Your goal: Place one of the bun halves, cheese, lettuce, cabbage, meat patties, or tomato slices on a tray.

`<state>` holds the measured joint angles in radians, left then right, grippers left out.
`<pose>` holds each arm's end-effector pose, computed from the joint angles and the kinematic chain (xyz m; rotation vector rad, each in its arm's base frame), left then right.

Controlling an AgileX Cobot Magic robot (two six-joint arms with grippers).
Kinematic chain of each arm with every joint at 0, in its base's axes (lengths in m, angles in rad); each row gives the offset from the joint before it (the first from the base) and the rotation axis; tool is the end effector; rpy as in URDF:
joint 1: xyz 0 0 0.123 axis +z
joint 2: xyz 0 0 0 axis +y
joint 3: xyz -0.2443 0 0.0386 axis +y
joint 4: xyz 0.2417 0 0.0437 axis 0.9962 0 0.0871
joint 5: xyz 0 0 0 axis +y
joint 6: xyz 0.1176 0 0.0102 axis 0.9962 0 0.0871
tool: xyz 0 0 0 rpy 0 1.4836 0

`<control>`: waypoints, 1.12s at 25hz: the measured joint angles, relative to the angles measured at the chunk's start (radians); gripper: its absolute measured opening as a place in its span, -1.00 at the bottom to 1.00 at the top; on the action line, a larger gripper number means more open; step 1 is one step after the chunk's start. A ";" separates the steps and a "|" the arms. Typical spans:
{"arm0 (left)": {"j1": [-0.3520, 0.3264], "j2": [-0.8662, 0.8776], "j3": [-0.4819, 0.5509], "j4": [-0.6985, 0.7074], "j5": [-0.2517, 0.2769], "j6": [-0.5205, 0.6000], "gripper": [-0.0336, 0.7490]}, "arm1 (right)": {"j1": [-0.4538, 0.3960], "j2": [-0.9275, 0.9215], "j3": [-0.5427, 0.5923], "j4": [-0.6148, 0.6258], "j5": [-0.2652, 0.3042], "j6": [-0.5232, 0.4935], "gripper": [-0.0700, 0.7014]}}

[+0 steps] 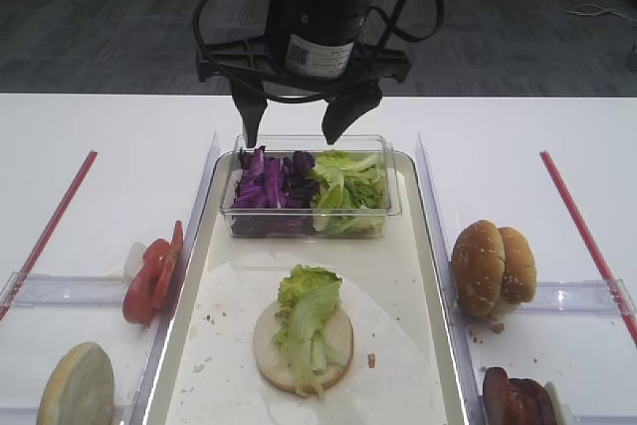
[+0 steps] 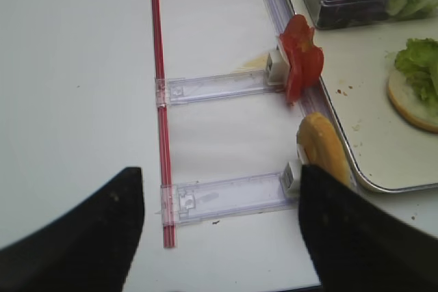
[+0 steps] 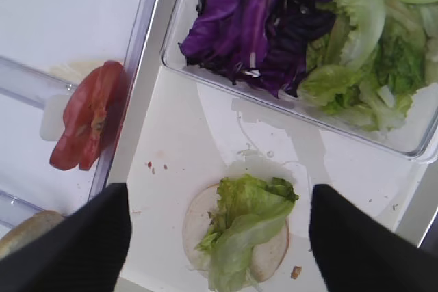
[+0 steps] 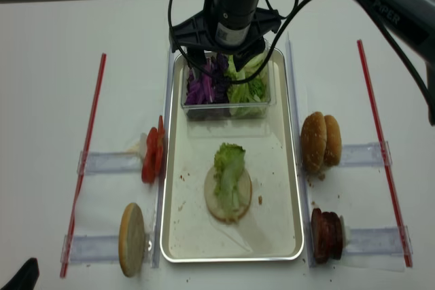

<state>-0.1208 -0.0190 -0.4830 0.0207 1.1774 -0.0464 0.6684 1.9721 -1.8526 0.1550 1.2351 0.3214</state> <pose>0.0440 -0.0031 0.2460 0.0778 2.1583 -0.0713 0.3122 0.2685 0.2360 -0.4627 2.8828 0.4104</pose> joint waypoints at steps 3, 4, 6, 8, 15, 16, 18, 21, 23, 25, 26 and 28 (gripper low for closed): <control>0.000 0.000 0.000 0.000 0.000 0.000 0.25 | -0.019 0.004 -0.004 -0.008 0.002 0.000 0.62; 0.000 0.000 0.000 0.000 0.000 0.000 0.25 | -0.030 0.004 -0.004 -0.008 0.004 -0.003 0.62; 0.000 0.000 0.000 0.000 0.000 0.000 0.25 | -0.061 0.004 -0.004 -0.008 0.004 -0.014 0.62; 0.000 0.000 0.000 0.000 0.000 0.000 0.25 | -0.098 0.004 -0.004 -0.008 0.004 -0.040 0.62; 0.000 0.000 0.000 0.000 0.000 0.000 0.25 | -0.291 -0.007 -0.004 -0.023 0.004 -0.136 0.62; 0.000 0.000 0.000 0.000 0.000 0.000 0.25 | -0.322 -0.009 -0.004 -0.030 0.004 -0.152 0.62; 0.000 0.000 0.000 0.000 0.000 0.000 0.25 | -0.377 -0.012 -0.004 -0.049 0.004 -0.180 0.61; 0.000 0.000 0.000 0.000 0.000 0.000 0.25 | -0.454 -0.015 -0.004 -0.086 0.004 -0.194 0.62; 0.000 0.000 0.000 0.000 0.000 0.000 0.25 | -0.506 -0.015 -0.004 -0.090 0.004 -0.201 0.62; 0.000 0.000 0.000 0.000 0.000 0.000 0.25 | -0.547 -0.015 -0.004 -0.090 0.004 -0.208 0.62; 0.000 0.000 0.000 0.000 0.000 0.000 0.25 | -0.567 -0.017 -0.004 -0.090 0.004 -0.212 0.62; 0.000 0.000 0.000 0.000 0.000 0.000 0.25 | -0.596 -0.019 -0.004 -0.092 0.004 -0.222 0.61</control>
<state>-0.1208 -0.0190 -0.4830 0.0207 1.1774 -0.0464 0.0723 1.9527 -1.8568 0.0627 1.2390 0.0998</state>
